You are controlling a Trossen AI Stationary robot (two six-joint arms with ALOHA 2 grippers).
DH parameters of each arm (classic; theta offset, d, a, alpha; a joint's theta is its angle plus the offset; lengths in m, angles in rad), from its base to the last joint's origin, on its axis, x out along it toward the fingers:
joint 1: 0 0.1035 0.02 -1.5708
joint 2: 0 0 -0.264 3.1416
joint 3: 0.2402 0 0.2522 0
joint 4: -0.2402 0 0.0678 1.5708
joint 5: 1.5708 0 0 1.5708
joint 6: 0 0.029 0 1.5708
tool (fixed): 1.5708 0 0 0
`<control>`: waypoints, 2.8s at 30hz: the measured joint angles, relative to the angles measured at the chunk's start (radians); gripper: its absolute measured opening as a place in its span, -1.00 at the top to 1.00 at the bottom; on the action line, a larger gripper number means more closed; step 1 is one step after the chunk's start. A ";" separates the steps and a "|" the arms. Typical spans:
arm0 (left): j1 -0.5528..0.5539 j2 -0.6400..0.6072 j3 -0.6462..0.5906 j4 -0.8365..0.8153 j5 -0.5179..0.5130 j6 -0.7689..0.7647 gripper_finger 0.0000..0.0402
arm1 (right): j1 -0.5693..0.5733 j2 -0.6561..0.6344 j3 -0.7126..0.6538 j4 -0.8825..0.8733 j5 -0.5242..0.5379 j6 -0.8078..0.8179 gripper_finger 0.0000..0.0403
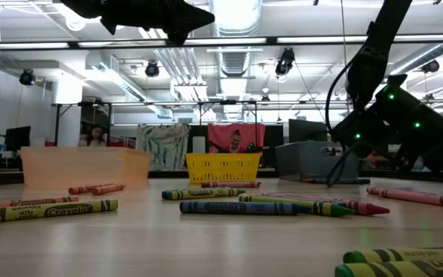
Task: Sort crayons
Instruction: Put the red crayon into the yellow bin
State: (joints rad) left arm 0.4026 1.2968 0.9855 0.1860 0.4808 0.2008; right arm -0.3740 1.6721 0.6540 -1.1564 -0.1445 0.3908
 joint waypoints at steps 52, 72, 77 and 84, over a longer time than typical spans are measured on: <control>-0.035 0.005 -0.099 0.182 0.062 -0.183 1.00 | 0.112 -0.623 0.035 1.547 0.107 -0.367 0.96; 0.158 0.043 -0.097 0.130 0.051 -0.025 0.91 | -0.059 -0.238 0.243 1.732 -0.249 -0.478 0.96; 0.163 0.041 -0.097 0.076 0.051 0.002 0.63 | -0.064 -0.228 0.303 1.603 -0.249 -0.497 0.96; 0.165 0.037 -0.097 -0.002 0.051 0.024 0.29 | -0.069 -0.226 0.366 1.485 -0.249 -0.519 0.96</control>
State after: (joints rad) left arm 0.5678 1.3337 0.8883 0.1837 0.5315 0.2246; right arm -0.4426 1.4465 1.0197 0.3286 -0.3937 -0.1284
